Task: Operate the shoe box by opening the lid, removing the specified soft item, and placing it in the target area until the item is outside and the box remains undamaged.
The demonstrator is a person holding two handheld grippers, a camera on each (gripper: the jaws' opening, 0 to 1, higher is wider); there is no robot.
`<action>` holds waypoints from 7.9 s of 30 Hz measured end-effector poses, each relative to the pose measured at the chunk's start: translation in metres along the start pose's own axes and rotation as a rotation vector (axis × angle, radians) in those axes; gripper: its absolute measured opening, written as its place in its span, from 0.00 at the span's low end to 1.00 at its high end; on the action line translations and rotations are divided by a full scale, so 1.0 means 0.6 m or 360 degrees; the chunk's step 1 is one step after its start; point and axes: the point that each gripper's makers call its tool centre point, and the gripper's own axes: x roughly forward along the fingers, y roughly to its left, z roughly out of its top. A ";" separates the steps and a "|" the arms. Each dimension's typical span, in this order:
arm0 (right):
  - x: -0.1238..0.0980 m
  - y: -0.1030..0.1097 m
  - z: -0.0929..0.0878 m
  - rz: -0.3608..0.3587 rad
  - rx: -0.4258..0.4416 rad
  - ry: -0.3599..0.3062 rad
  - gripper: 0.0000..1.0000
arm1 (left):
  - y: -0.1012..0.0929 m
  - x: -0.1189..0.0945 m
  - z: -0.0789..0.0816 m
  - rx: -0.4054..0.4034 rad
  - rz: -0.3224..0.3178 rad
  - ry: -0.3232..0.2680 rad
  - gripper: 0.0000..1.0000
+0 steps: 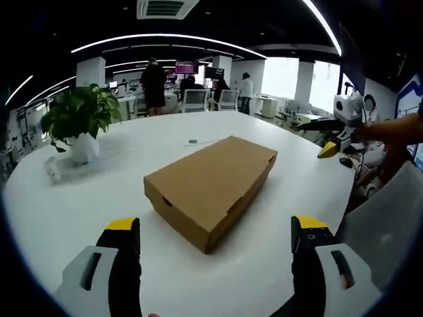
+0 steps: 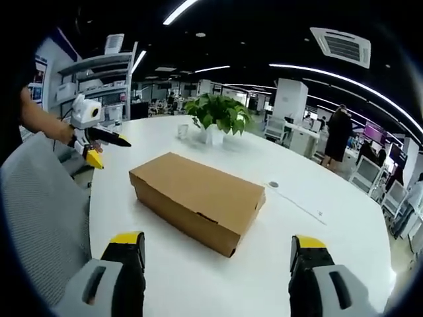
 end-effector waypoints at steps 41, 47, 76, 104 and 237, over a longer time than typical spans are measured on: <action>0.127 -0.039 -0.031 0.0141 -0.0021 0.0087 0.69 | 0.030 0.102 -0.015 -0.0152 0.0141 0.0042 0.85; 0.148 -0.036 -0.032 0.0161 -0.0047 0.0123 0.66 | 0.030 0.112 -0.017 -0.0146 0.0172 0.0050 0.84; 0.183 -0.018 -0.042 0.0269 -0.0053 0.0201 0.61 | 0.027 0.141 -0.027 -0.0134 0.0271 0.0055 0.78; 0.179 -0.003 -0.043 0.0211 0.0005 0.0233 0.58 | 0.032 0.139 -0.028 -0.0105 0.0233 0.0111 0.75; 0.155 0.226 -0.037 -0.0186 0.0242 0.0235 0.52 | 0.126 -0.006 -0.114 0.0105 -0.0075 0.0279 0.66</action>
